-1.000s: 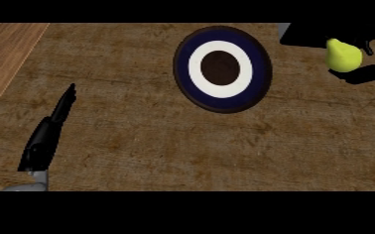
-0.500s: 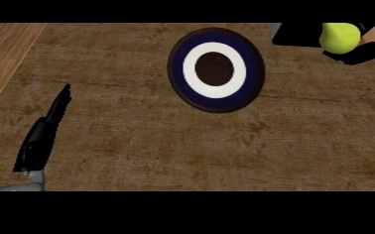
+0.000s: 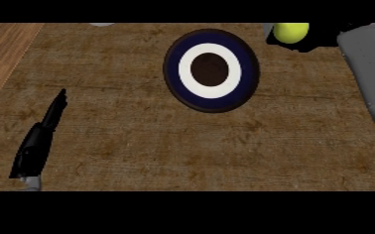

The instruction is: Pick the pear from the plate and place it in the plate

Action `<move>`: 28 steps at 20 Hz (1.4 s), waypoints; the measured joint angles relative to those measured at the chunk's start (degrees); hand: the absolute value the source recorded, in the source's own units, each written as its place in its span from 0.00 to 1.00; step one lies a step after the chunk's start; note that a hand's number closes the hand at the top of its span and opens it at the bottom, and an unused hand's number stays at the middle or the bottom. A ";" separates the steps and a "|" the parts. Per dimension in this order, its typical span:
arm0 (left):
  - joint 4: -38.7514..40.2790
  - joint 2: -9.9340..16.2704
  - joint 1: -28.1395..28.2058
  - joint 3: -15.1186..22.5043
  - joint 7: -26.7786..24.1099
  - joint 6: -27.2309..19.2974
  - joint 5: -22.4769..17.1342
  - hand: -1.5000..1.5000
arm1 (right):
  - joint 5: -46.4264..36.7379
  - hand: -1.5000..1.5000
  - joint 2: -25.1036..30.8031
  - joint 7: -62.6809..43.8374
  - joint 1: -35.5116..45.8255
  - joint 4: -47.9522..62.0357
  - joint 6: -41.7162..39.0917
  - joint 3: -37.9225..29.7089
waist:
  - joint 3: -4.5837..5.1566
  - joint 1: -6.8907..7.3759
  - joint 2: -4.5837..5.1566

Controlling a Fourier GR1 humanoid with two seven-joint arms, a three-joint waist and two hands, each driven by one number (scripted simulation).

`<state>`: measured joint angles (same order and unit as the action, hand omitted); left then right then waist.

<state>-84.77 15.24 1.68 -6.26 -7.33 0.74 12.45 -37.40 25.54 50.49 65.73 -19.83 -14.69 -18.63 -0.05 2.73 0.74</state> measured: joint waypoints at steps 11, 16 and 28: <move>-1.27 0.18 0.71 -0.70 0.59 0.55 0.08 0.50 | -4.61 1.00 -11.94 -7.51 5.35 4.10 2.51 5.80 | 0.04 -0.36 -0.05; -1.34 0.30 0.58 -0.95 0.62 0.74 0.30 0.50 | -4.79 1.00 -16.88 -9.93 5.14 6.50 2.18 6.41 | 0.05 -0.41 -0.03; -0.63 -0.11 1.34 -1.33 -0.95 1.05 0.52 0.50 | 1.07 0.00 -20.41 -15.69 3.82 9.28 4.39 0.45 | 0.02 -0.20 0.19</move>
<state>-85.41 15.13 3.02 -7.59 -8.28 1.79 12.96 -36.33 5.13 34.80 69.55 -10.55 -10.30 -18.18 -0.03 2.54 0.93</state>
